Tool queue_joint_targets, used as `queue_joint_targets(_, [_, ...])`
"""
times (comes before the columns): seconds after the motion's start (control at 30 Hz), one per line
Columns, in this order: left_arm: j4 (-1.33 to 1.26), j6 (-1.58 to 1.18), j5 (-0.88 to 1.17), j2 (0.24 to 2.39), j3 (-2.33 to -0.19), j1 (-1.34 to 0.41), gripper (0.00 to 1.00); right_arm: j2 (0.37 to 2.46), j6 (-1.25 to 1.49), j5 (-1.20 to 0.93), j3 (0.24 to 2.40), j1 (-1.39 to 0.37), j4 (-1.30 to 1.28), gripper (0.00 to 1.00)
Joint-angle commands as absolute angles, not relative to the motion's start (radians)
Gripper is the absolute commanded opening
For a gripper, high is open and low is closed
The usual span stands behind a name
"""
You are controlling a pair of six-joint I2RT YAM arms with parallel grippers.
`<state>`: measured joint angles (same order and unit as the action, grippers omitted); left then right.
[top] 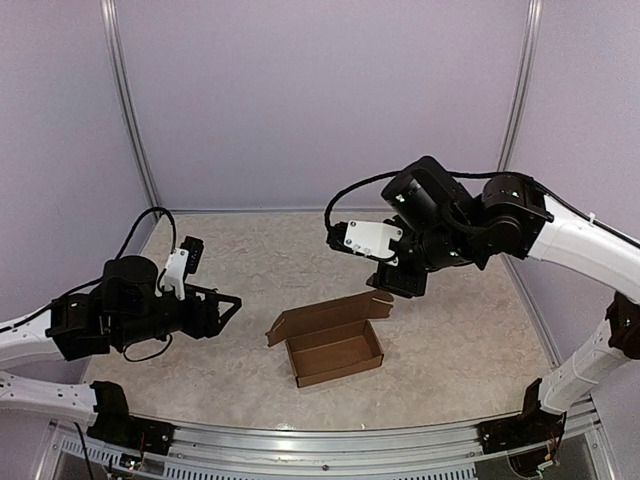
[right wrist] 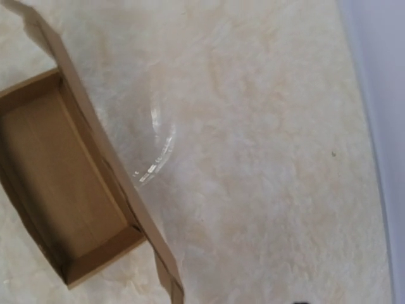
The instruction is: Fold the paper box
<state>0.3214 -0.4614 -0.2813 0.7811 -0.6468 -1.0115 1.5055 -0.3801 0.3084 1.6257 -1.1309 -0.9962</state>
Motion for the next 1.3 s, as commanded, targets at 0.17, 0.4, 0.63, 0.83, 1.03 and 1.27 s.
queue_joint_targets(0.17, [0.140,-0.429,-0.126,0.807,-0.534,-1.014,0.72,1.232,-0.125,0.177,1.188,-1.025,-0.598,0.62])
queue_joint_targets(0.4, [0.087,-0.435,-0.071,0.834,-0.467,-1.012,0.71,1.156,-0.003,0.083,1.001,-0.923,-0.510,0.62])
queue_joint_targets(0.63, [0.014,-0.405,-0.063,0.929,-0.428,-1.015,0.70,1.089,0.094,-0.041,0.830,-0.834,-0.370,0.62])
queue_joint_targets(0.83, [-0.093,-0.263,-0.202,0.970,-0.397,-1.107,0.68,1.055,0.137,-0.115,0.748,-0.803,-0.290,0.62])
queue_joint_targets(1.03, [-0.143,-0.138,-0.262,1.015,-0.393,-1.118,0.69,1.046,0.156,-0.138,0.704,-0.798,-0.239,0.63])
queue_joint_targets(1.27, [-0.224,-0.070,-0.247,1.126,-0.420,-1.111,0.65,1.017,0.158,-0.165,0.692,-0.795,-0.238,0.63])
